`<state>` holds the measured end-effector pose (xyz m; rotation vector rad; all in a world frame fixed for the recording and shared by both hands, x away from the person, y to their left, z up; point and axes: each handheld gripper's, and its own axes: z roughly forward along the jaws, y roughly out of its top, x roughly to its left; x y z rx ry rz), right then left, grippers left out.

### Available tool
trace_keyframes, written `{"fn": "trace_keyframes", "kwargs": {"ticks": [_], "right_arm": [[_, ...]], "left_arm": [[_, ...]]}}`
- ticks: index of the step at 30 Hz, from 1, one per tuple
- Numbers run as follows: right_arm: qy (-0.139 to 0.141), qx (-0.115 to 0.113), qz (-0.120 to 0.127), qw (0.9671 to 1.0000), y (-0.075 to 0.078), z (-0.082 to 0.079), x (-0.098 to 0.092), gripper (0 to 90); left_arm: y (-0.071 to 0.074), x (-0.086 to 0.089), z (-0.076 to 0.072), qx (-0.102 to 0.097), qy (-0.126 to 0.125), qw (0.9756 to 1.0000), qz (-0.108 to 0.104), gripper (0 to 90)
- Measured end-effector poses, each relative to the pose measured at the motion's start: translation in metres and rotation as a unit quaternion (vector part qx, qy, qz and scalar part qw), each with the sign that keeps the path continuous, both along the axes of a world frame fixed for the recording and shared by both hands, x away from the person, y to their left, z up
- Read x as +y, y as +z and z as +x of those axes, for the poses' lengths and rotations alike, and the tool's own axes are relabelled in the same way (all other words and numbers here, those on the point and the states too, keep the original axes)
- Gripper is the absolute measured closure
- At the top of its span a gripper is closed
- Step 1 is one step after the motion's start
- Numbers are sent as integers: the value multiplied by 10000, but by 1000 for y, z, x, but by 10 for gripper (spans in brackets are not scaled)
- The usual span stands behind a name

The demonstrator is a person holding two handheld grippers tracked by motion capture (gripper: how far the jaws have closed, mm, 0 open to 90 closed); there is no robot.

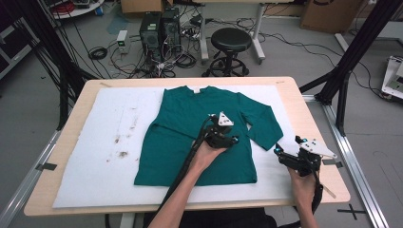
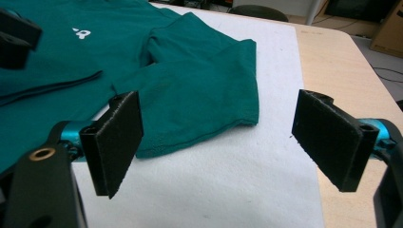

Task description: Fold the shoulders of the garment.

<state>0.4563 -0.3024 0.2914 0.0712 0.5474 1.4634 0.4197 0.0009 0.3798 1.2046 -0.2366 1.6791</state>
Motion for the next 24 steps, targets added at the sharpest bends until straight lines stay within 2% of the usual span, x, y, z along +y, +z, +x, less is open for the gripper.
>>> {"fn": "trace_keyframes", "kwargs": {"ticks": [5,7,9,11,15,18,19,21,23,24], "right_arm": [[-17,2,-6,10000,0,0,0,180],[-15,-2,-3,10000,0,0,0,180],[2,-5,-4,10000,0,0,0,180],[-13,-6,1,10000,0,0,0,180],[-18,-6,6,10000,0,0,0,180],[-36,3,22,10000,0,0,0,180],[-40,6,27,10000,0,0,1,180],[-56,28,31,10000,0,0,1,180],[-60,22,34,10000,0,0,2,180],[-71,10,34,10000,0,0,1,180]], "left_arm": [[0,27,-11,-138,-39,9996,-245,530],[4,46,-16,-221,-21,9986,-470,534],[9,69,-20,-239,-56,9967,-776,536],[15,98,-24,-255,14,9933,-1125,535],[21,149,-28,-233,23,9875,-1556,526],[27,191,-27,-241,-1,9803,-1962,526],[29,198,-26,-201,-5,9785,-2052,526],[36,217,-18,-55,50,9730,-2307,520],[42,226,-12,130,44,9693,-2457,519],[44,230,-8,211,40,9686,-2475,512]]}}
